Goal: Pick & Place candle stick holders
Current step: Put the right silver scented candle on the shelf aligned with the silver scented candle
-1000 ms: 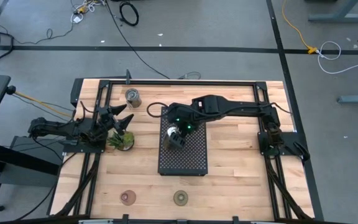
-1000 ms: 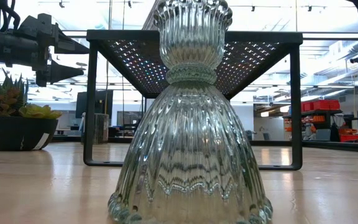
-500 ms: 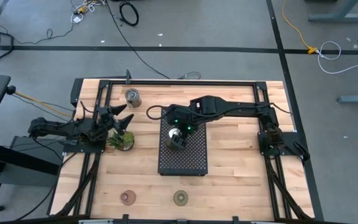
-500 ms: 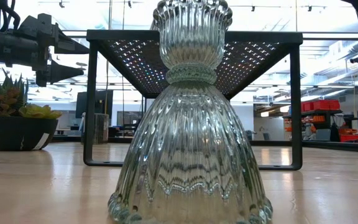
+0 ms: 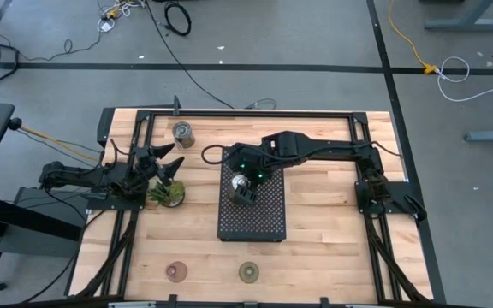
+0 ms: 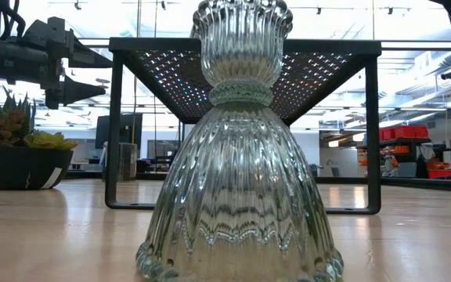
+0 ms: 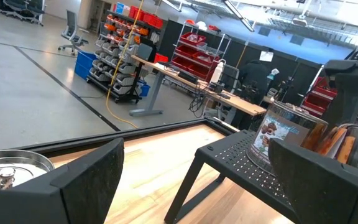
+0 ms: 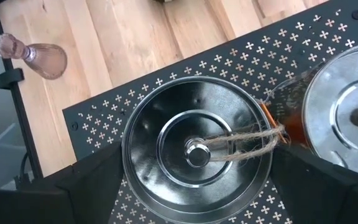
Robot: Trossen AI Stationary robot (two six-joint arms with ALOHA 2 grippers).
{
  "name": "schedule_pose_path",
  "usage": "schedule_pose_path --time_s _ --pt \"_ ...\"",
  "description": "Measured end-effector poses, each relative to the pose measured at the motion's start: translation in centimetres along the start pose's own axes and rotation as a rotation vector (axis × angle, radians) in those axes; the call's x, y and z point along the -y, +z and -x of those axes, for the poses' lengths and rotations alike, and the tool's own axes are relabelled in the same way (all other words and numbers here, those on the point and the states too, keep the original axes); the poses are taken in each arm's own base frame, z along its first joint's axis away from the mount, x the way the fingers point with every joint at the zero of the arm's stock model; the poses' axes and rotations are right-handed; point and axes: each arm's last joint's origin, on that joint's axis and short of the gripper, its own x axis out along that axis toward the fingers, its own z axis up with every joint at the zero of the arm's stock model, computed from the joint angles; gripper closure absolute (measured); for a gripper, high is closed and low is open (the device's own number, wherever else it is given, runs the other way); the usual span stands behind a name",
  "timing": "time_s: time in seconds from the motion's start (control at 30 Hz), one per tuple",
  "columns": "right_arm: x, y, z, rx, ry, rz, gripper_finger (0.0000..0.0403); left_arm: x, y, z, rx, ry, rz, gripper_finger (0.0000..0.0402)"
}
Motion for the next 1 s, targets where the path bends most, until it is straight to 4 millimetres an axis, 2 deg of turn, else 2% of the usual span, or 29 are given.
schedule_pose_path --time_s 0.67,0.87,1.0 --pt "-0.01 0.03 0.02 -0.005 0.02 -0.018 0.0028 0.0 0.0 0.0 0.0 0.0 0.0 0.0003" --pt "-0.41 0.07 0.08 -0.036 0.145 0.029 0.0021 0.0 0.0 0.0 0.0 0.0 0.0 0.0003" --pt "-0.51 0.05 0.14 -0.038 0.166 0.066 0.0021 0.0 0.0 0.0 0.0 0.0 0.0 0.0003"
